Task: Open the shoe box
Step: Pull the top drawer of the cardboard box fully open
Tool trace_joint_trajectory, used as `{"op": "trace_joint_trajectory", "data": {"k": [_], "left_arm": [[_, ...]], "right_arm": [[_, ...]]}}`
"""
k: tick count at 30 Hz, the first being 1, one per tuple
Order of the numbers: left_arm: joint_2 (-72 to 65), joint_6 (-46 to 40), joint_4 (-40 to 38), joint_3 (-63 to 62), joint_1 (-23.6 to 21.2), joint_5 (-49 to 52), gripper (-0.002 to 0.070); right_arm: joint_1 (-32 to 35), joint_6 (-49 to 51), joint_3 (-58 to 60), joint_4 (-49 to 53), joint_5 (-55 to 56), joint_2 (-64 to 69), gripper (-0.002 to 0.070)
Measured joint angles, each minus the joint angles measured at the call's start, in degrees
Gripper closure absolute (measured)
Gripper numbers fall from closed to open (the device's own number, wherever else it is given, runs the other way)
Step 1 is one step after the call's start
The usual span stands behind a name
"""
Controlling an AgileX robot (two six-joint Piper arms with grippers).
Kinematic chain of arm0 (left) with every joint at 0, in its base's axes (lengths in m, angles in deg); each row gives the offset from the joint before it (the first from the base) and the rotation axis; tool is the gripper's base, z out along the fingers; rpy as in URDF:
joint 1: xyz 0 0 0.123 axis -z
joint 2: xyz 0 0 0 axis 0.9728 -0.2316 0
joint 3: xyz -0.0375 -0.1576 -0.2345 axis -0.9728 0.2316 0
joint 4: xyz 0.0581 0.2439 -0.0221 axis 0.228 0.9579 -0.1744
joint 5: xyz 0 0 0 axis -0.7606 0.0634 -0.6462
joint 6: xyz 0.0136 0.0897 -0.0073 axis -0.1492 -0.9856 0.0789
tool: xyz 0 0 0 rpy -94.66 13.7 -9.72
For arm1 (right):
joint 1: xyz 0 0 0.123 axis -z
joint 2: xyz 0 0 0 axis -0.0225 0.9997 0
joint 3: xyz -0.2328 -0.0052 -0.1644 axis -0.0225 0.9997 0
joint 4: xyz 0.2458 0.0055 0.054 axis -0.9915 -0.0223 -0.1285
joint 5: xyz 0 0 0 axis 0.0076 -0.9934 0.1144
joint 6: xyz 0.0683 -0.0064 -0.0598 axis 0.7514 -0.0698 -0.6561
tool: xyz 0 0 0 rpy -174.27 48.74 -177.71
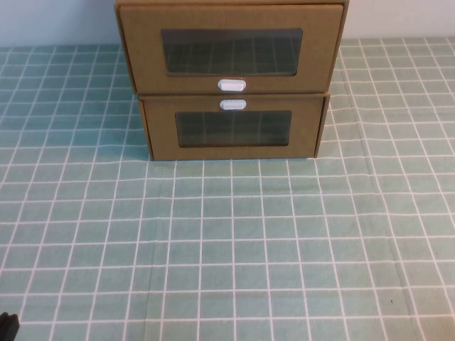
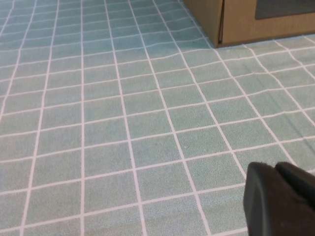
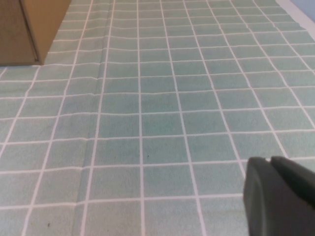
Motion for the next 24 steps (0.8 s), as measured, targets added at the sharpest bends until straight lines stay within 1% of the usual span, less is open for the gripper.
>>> {"op": "trace_joint_trajectory", "data": {"k": [24], "left_arm": [[0.00,0.00,0.14,0.00,0.00,-0.59,0.0678]], "right_arm": [[0.00,0.00,0.00,-1.54,0.17,0.00,0.0689]]}}
